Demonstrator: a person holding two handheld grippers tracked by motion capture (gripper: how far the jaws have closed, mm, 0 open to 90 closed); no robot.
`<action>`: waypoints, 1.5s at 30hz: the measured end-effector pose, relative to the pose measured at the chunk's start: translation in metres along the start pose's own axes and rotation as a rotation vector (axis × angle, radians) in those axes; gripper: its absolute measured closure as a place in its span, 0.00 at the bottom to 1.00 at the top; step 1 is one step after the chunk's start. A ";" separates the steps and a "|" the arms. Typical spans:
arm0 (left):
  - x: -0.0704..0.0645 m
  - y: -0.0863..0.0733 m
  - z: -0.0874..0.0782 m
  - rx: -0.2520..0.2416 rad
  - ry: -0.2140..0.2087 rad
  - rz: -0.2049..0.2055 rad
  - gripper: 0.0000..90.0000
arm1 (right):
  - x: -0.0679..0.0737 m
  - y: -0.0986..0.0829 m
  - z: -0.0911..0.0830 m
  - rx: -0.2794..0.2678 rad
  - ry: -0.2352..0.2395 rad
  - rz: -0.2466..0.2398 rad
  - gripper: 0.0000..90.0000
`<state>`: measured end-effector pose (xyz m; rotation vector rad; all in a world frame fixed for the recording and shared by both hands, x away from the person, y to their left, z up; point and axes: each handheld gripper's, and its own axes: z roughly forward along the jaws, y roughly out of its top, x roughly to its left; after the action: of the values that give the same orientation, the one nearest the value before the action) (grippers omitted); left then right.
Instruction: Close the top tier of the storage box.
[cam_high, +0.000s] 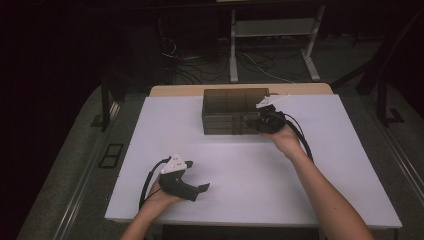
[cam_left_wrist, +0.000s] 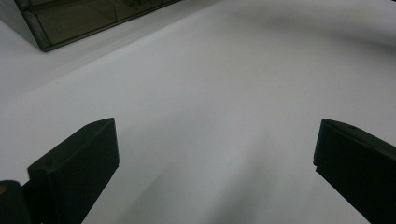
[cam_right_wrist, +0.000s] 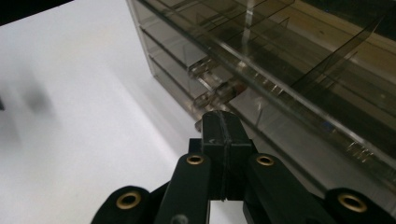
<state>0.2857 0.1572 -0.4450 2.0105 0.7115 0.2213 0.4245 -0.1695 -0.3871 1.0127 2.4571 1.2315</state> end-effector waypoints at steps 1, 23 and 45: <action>0.000 0.000 0.000 0.001 0.001 0.001 0.00 | 0.000 -0.001 -0.002 -0.004 0.001 0.000 0.96; 0.002 0.000 -0.003 0.012 0.001 0.006 0.00 | 0.011 -0.036 -0.038 -0.024 0.033 0.012 0.44; 0.002 0.000 -0.005 0.004 0.006 0.010 0.00 | 0.029 -0.091 -0.068 -0.038 -0.044 -0.003 0.22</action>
<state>0.2851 0.1616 -0.4424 2.0189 0.7058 0.2319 0.3272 -0.2305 -0.4109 1.0147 2.3919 1.2363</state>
